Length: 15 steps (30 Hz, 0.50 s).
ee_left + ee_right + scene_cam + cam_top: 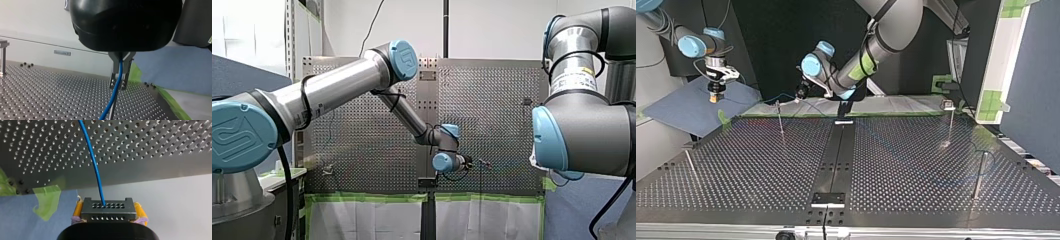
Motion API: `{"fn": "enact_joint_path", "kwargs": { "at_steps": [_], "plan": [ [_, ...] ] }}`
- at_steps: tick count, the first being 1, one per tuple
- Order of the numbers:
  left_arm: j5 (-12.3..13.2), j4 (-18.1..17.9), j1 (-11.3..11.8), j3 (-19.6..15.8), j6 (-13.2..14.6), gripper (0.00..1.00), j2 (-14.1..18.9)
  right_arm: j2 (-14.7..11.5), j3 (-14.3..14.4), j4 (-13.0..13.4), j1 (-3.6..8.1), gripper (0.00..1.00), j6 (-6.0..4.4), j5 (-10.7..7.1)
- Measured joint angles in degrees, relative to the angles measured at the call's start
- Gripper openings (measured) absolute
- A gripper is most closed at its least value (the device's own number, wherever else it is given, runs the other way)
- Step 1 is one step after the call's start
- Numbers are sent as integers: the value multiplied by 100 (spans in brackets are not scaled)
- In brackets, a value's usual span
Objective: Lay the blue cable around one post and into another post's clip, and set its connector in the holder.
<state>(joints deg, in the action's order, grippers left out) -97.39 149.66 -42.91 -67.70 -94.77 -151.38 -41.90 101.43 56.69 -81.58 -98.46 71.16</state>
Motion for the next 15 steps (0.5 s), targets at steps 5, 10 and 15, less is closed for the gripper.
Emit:
{"fn": "enact_joint_path", "kwargs": {
  "at_steps": [5,10,15],
  "plan": [
    [-10,17,61,0,-7,1,0,1,-59,4,-10,0,-42,-197],
    [-12,52,119,-1,-13,1,0,1,-78,26,-10,0,-57,-414],
    [-12,84,178,-1,-34,1,0,1,-82,22,16,0,-36,-695]
  ]
}}
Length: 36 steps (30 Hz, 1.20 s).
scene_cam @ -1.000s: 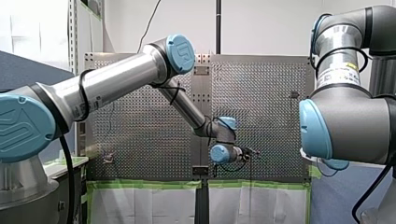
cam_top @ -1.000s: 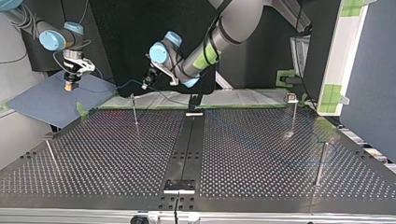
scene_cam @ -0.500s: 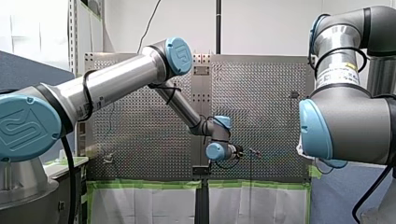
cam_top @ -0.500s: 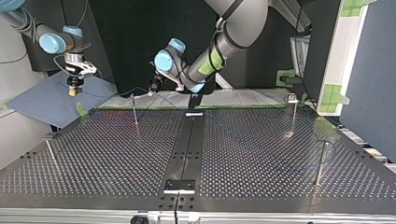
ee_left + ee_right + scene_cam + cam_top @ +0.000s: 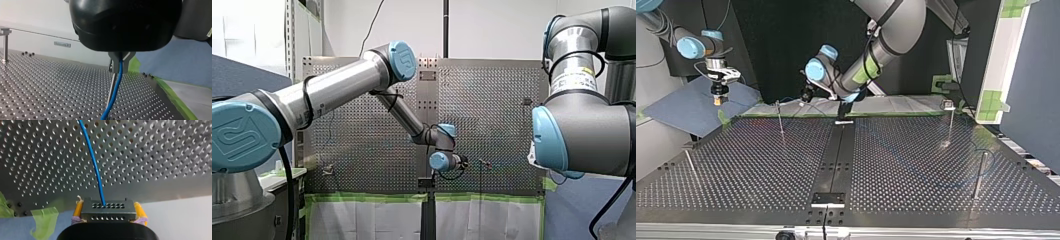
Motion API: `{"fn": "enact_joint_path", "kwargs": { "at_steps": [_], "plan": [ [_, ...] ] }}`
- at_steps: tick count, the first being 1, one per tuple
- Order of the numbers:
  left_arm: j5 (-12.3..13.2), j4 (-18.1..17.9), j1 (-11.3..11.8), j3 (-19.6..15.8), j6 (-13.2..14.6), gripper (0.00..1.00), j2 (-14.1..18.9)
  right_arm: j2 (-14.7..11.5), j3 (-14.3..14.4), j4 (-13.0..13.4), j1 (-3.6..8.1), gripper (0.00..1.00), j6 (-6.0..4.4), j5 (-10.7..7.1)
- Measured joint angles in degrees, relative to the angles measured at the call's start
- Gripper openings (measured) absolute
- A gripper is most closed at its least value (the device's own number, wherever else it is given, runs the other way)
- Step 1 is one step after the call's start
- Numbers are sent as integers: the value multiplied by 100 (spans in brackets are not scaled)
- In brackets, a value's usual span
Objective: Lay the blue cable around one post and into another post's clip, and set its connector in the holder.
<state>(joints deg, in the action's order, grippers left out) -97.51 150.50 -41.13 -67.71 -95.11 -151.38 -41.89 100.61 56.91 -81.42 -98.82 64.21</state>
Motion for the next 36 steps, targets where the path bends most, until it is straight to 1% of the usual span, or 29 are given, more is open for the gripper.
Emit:
{"fn": "enact_joint_path", "kwargs": {
  "at_steps": [8,12,16,21,27,30,36],
  "plan": [
    [8,42,102,14,-31,1,0,5,-5,-11,72,0,7,-392],
    [5,66,128,16,-32,1,0,11,-6,-10,99,0,-2,-491],
    [5,118,100,15,-9,1,1,22,-4,-35,133,0,9,-489],
    [-6,153,32,-11,11,1,0,88,-5,-100,168,0,81,-343],
    [-9,226,-37,-19,64,1,0,212,-6,-145,192,0,140,-296],
    [-9,311,-68,-20,135,1,2,224,-5,-165,197,0,168,-295],
    [-9,502,-87,-18,408,1,23,231,-6,-236,213,0,234,-304]
  ]
}}
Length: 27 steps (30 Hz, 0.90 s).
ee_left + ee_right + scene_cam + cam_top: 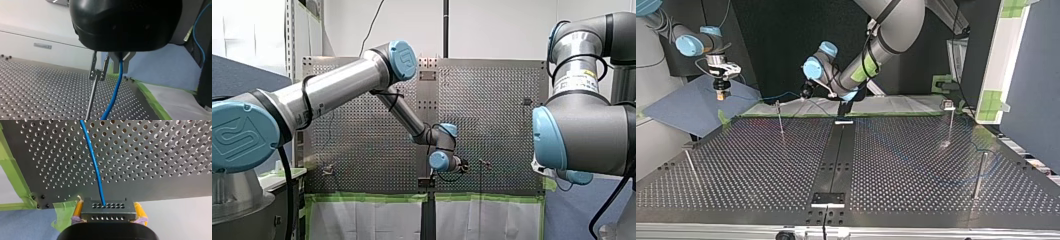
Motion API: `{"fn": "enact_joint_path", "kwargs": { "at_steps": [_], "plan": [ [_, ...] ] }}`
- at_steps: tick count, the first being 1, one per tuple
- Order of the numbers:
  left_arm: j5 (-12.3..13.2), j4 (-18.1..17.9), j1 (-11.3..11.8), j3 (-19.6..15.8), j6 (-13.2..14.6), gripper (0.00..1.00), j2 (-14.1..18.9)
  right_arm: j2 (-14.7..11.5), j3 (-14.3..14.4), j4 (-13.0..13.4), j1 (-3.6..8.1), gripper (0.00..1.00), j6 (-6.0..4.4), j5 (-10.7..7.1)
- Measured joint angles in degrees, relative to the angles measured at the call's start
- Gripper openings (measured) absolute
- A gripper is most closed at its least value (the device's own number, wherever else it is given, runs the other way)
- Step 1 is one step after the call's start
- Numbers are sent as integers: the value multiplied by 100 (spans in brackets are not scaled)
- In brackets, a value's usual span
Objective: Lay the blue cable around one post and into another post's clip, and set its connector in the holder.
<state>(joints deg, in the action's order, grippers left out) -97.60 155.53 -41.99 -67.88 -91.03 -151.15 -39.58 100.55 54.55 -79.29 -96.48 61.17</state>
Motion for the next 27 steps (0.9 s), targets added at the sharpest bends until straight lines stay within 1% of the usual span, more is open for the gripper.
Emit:
{"fn": "enact_joint_path", "kwargs": {
  "at_steps": [2,6,10,14,18,21,27],
  "plan": [
    [1,28,-1,0,77,1,17,1,1,-18,9,0,17,-48],
    [15,79,-13,-1,153,1,91,0,0,-35,31,0,22,-221],
    [30,133,-35,-1,176,1,216,1,-26,-59,53,0,-16,-365],
    [34,215,-63,-2,196,1,278,2,-101,-175,82,0,-44,-470],
    [35,294,-97,-21,246,1,291,1,-164,-339,122,0,-59,-492],
    [35,310,-101,-27,260,1,292,2,-191,-415,148,0,-75,-497],
    [35,367,-90,-29,269,1,307,4,-227,-491,217,0,-164,-500]
  ]
}}
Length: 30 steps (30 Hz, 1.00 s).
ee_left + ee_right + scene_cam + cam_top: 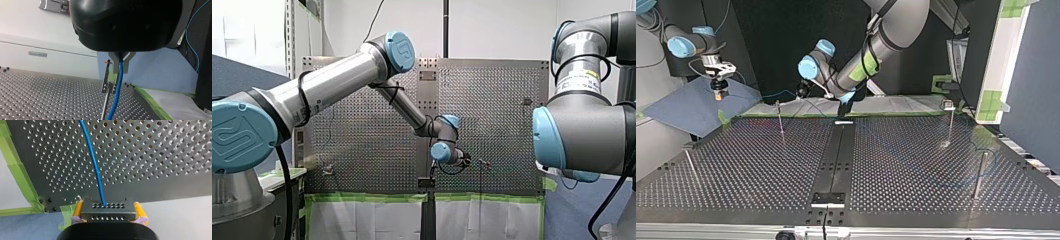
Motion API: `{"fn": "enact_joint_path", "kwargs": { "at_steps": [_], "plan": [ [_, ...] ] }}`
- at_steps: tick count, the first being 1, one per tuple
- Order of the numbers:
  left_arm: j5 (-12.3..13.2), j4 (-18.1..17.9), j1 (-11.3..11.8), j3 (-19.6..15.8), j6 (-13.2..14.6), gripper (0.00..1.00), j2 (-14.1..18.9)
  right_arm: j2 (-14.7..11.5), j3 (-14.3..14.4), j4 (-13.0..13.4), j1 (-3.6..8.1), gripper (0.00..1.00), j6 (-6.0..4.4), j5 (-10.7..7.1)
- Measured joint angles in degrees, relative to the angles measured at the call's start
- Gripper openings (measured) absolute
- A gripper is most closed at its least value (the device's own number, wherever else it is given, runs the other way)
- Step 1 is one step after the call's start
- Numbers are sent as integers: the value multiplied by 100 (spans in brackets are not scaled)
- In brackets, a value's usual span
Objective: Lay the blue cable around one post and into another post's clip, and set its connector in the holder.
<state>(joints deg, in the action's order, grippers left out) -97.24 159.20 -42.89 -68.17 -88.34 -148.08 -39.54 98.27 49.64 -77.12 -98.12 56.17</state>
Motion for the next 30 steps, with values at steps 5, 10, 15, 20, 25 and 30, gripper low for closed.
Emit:
{"fn": "enact_joint_path", "kwargs": {
  "at_steps": [5,10,15,20,25,30],
  "plan": [
    [33,22,70,-1,-3,1,19,1,-7,-17,62,0,-40,-5],
    [42,25,147,12,-7,1,50,0,-10,1,109,0,-113,-8],
    [43,25,176,17,-7,1,55,0,-12,-5,116,0,-131,-9],
    [67,9,125,-8,-42,1,51,0,-13,6,101,0,-135,-9],
    [201,-153,105,-97,-218,1,43,1,-13,13,93,0,-138,-9],
    [227,-310,131,-136,-434,1,41,2,-13,20,89,0,-141,-4]
  ]
}}
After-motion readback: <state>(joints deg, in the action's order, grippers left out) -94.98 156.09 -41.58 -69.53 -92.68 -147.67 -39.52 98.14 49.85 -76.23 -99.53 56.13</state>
